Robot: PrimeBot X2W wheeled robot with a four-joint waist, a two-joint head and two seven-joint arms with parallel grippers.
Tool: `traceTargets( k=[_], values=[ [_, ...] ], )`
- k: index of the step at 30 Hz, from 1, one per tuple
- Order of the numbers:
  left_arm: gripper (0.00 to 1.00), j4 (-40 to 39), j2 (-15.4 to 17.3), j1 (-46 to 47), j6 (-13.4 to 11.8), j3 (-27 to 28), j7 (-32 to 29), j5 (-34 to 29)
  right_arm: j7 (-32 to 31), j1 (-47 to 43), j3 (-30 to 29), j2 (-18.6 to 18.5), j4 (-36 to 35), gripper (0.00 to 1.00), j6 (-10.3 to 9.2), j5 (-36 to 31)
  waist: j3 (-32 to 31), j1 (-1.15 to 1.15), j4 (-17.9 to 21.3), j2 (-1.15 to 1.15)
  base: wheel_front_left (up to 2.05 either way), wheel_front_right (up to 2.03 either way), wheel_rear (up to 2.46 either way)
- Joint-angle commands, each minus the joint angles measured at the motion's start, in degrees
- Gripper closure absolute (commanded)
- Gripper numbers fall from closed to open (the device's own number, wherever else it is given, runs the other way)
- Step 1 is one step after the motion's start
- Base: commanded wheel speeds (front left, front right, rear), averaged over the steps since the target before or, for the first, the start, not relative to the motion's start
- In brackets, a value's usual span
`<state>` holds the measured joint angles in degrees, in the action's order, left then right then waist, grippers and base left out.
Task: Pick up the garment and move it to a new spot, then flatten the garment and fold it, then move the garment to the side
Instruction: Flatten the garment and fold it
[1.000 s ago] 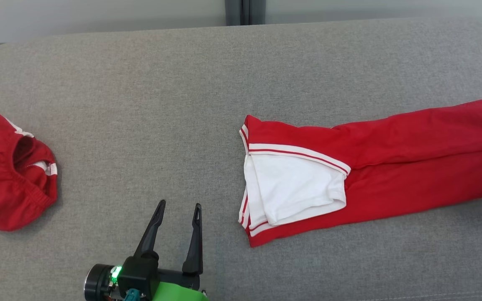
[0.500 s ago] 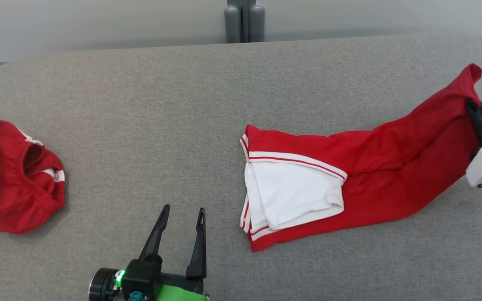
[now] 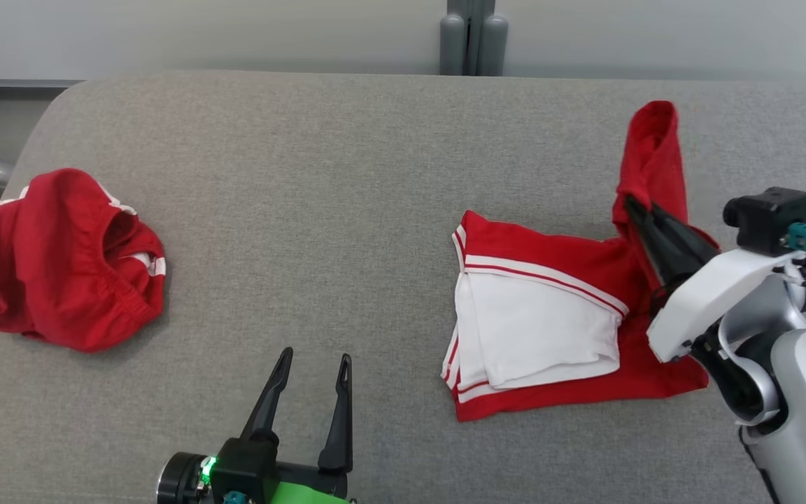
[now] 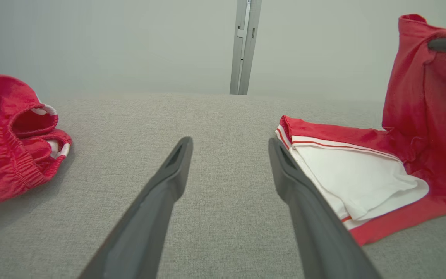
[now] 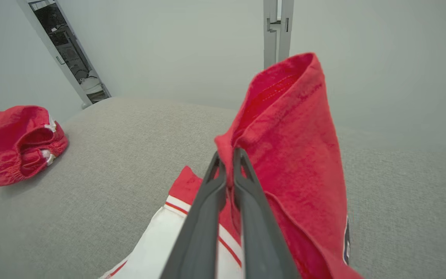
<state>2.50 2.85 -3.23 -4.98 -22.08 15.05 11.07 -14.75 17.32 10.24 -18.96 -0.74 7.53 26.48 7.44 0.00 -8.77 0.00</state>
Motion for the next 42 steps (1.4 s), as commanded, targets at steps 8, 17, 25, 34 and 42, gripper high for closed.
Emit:
traceTargets(
  k=[8, 17, 25, 34, 42],
  values=[
    [0.00, 0.25, 0.10, -0.66, 0.02, -0.71, 0.16, 1.21, -1.09, -2.14, 3.22, 4.73, 1.38, 1.00, -0.09, -0.48, -0.27, 0.00, -4.68, 0.00, 0.00, 0.00, 0.00],
    [0.00, 0.11, 0.09, 0.86, -0.36, -1.43, 0.16, 1.74, -1.37, -0.37, 7.98, 7.70, 7.90, 0.87, -0.08, 0.83, 1.66, 0.00, -6.64, 0.00, 0.00, 0.00, 0.00],
    [0.00, 0.55, 0.09, 1.28, -0.78, -1.22, 0.16, 2.34, 3.25, 2.36, 9.55, 9.24, 8.81, 0.00, -0.08, 4.55, 1.86, 0.00, -5.56, 0.00, 0.00, 0.00, 0.00],
    [0.00, 0.36, 0.10, 0.12, -0.73, 1.49, 0.16, 1.55, 16.43, 2.56, 6.95, 4.05, 9.28, 0.00, -0.07, 2.86, -1.32, 0.00, 2.57, 0.00, 0.00, 0.00, 0.00],
    [0.00, 1.02, 0.11, -2.25, -1.37, 6.24, 0.16, 1.72, 28.99, 1.21, 8.61, 3.13, 17.96, 0.00, -0.06, 2.69, -5.43, 0.00, 11.05, 0.00, 0.00, 0.00, 0.00]
  ],
)
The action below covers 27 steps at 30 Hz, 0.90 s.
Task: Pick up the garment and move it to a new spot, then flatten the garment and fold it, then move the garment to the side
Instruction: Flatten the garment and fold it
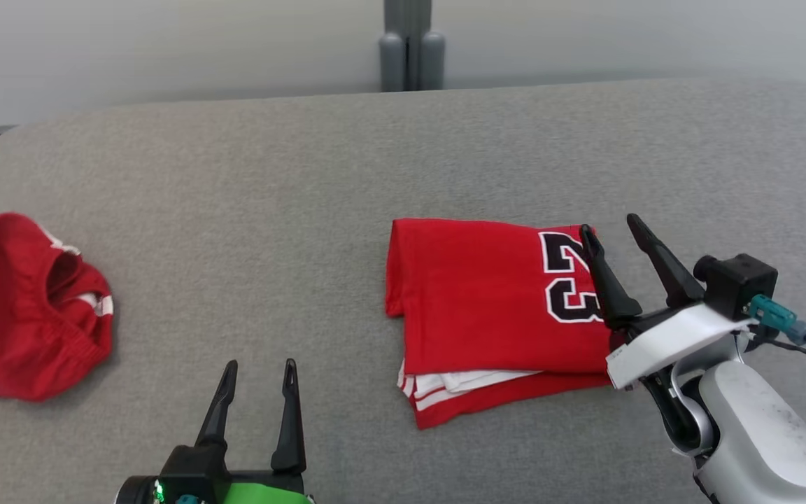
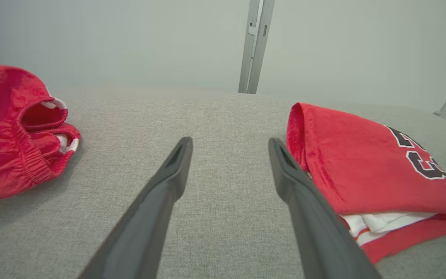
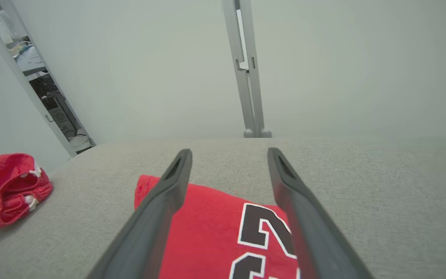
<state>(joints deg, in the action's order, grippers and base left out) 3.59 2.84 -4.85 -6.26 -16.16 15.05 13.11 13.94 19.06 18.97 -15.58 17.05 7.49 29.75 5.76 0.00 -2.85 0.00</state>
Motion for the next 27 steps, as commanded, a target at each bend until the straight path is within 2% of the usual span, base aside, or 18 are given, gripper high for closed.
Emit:
traceTargets(
  k=[1, 3, 7, 11, 15, 20, 27],
  values=[
    [0.00, -0.03, 0.12, -0.78, -0.09, 0.74, 0.16, -0.46, 0.75, -0.80, 0.07, -0.38, 1.20, 0.00, -0.01, -1.27, -4.23, 0.00, 5.70, 0.00, 0.00, 0.00, 0.00],
    [0.00, -0.14, 0.12, -1.15, -0.12, 1.54, 0.16, -0.38, 1.24, -1.37, -0.07, -0.11, 2.72, 0.00, -0.01, -2.76, -4.83, 0.00, 6.77, 0.00, 0.00, 0.00, 0.00],
    [0.00, -0.20, 0.12, -1.83, 0.12, 2.91, 0.16, -0.18, 1.27, -4.06, -3.10, 1.24, 0.71, 0.00, -0.03, -8.15, -5.90, 0.00, 7.98, 0.00, 0.00, 0.00, 0.00],
    [0.00, -0.05, 0.12, -2.80, 0.71, 4.19, 0.16, 0.03, 1.30, -8.72, -6.82, 3.54, -2.81, 0.00, -0.03, -13.18, -7.70, 0.00, 8.03, 0.00, 0.00, 0.00, 0.00],
    [0.00, -0.71, 0.12, -4.12, 0.55, 5.40, 0.16, -1.12, 1.30, -13.57, -7.98, 4.84, -6.15, 0.00, -0.03, -17.19, -9.23, 0.00, 7.64, 0.00, 0.00, 0.00, 0.00],
    [0.00, -2.53, 0.13, -6.06, -0.20, 6.32, 0.16, -2.65, 1.31, -18.40, -10.02, 6.52, -8.96, 0.00, -0.03, -19.54, -10.57, 0.00, 6.69, 0.00, 0.00, 0.00, 0.00],
    [0.00, -3.35, 0.12, -8.64, 0.59, 6.86, 0.09, -3.10, 1.31, -22.45, -11.96, 9.01, -10.52, 0.00, -0.03, -20.75, -11.40, 0.00, 5.60, 0.00, 0.00, 0.00, 0.00]
  ],
)
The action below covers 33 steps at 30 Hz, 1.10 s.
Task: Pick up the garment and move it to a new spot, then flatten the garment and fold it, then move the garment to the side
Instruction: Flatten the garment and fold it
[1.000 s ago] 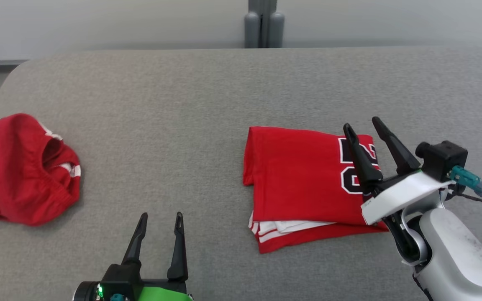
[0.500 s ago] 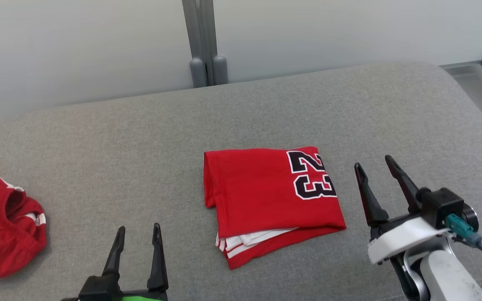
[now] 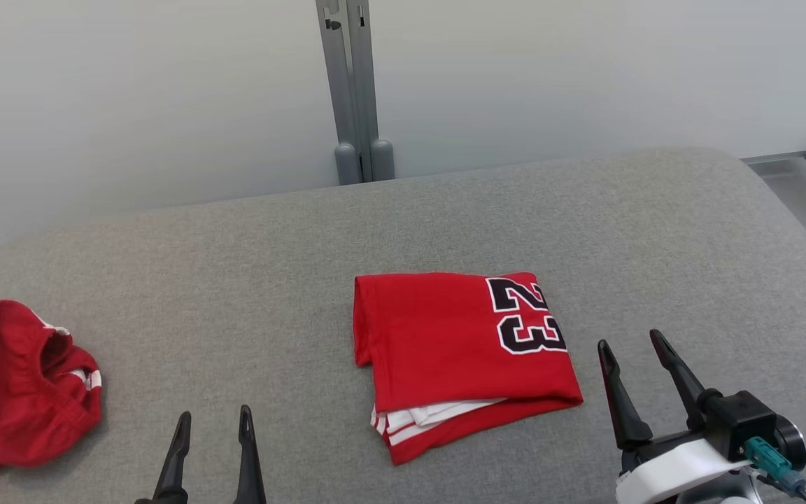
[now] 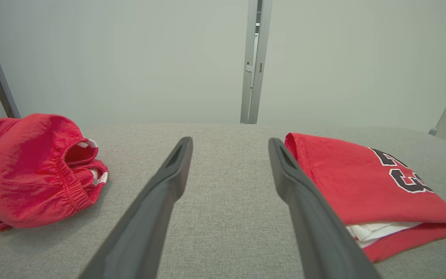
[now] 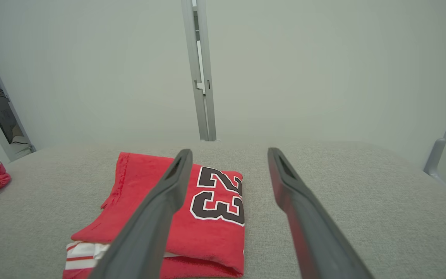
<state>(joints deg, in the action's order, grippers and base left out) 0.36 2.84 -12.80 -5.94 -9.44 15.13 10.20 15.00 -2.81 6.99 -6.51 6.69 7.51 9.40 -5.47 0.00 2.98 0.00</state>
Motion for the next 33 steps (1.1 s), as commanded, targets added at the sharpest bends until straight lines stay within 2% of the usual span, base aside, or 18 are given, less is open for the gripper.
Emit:
traceTargets(
  k=[1, 33],
  values=[
    [0.00, -0.14, 0.12, -0.86, 0.29, 0.21, 0.00, -0.17, 0.25, -0.68, 0.19, 0.03, -0.13, 0.00, -0.05, -0.43, -0.18, 0.00, -0.33, 0.00, 0.00, 0.00, 0.00],
    [0.00, 0.83, 0.12, -0.71, -0.09, -0.63, 0.00, -0.18, 0.25, -0.12, 1.21, -0.40, 0.96, 0.00, -0.05, 0.08, -0.79, 0.00, -0.89, 0.00, 0.00, 0.00, 0.00]
  ],
)
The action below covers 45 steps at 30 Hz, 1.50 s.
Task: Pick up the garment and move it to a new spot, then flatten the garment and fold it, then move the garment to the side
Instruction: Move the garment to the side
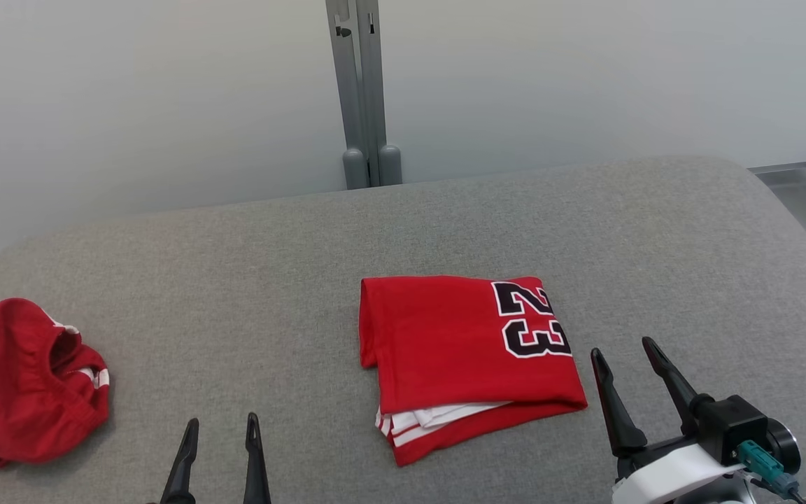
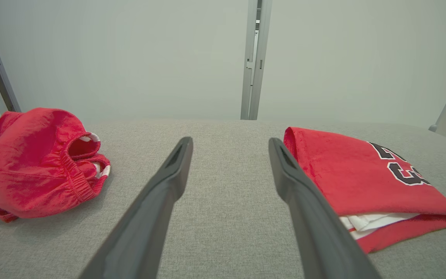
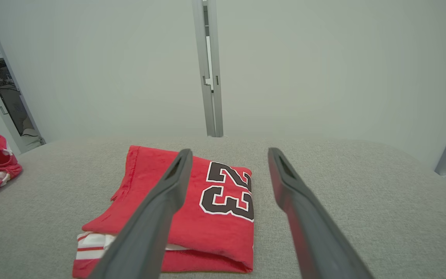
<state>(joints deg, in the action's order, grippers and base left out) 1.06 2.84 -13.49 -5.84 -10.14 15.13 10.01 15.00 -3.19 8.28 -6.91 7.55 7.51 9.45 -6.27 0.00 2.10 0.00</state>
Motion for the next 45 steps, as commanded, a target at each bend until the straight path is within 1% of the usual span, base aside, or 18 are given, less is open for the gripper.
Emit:
traceTargets(
  k=[1, 20, 28, 31, 35, 41, 45],
  values=[
    [0.00, 0.15, 0.12, 0.06, -0.21, 0.11, 0.00, 0.10, 0.25, 0.30, -0.12, 0.05, 0.08, 0.00, -0.05, 0.06, 0.04, 0.00, -0.03, 0.00, 0.00, 0.00, 0.00],
    [0.00, 0.29, 0.12, 0.90, -0.15, 0.18, 0.00, 0.04, 0.25, 0.54, 0.05, 0.32, 0.65, 0.00, -0.05, -0.23, 0.69, 0.00, -0.53, 0.00, 0.00, 0.00, 0.00],
    [0.00, 0.54, 0.12, 1.87, 0.14, -0.35, 0.00, -0.54, 0.25, 1.72, 0.79, -0.29, 1.78, 0.00, -0.05, 1.82, 3.29, 0.00, -1.49, 0.00, 0.00, 0.00, 0.00],
    [0.00, 0.55, 0.12, 2.64, 0.54, -0.76, 0.00, -0.73, 0.24, 3.86, 1.72, -1.42, 3.67, 0.00, -0.05, 4.16, 4.85, 0.00, -1.87, 0.00, 0.00, 0.00, 0.00],
    [0.00, 0.51, 0.12, 3.55, 0.79, -1.70, 0.00, -1.04, 0.23, 7.53, 4.82, -4.42, 8.41, 0.00, -0.05, 8.88, 6.92, 0.00, -2.29, 0.00, 0.00, 0.00, 0.00],
    [0.00, 0.52, 0.12, 5.79, 1.15, -2.72, 0.00, -1.45, 0.23, 15.31, 12.62, -10.82, 17.96, 0.00, -0.05, 20.95, 10.32, 0.00, -3.29, 0.00, 0.00, 0.00, 0.00],
    [0.00, 0.51, 0.12, 7.52, 1.22, -3.56, 0.00, -1.55, -0.13, 20.17, 18.42, -14.57, 22.53, 0.00, -0.05, 31.24, 12.58, 0.00, -4.16, 0.00, 0.00, 0.00, 0.00]
  ],
)
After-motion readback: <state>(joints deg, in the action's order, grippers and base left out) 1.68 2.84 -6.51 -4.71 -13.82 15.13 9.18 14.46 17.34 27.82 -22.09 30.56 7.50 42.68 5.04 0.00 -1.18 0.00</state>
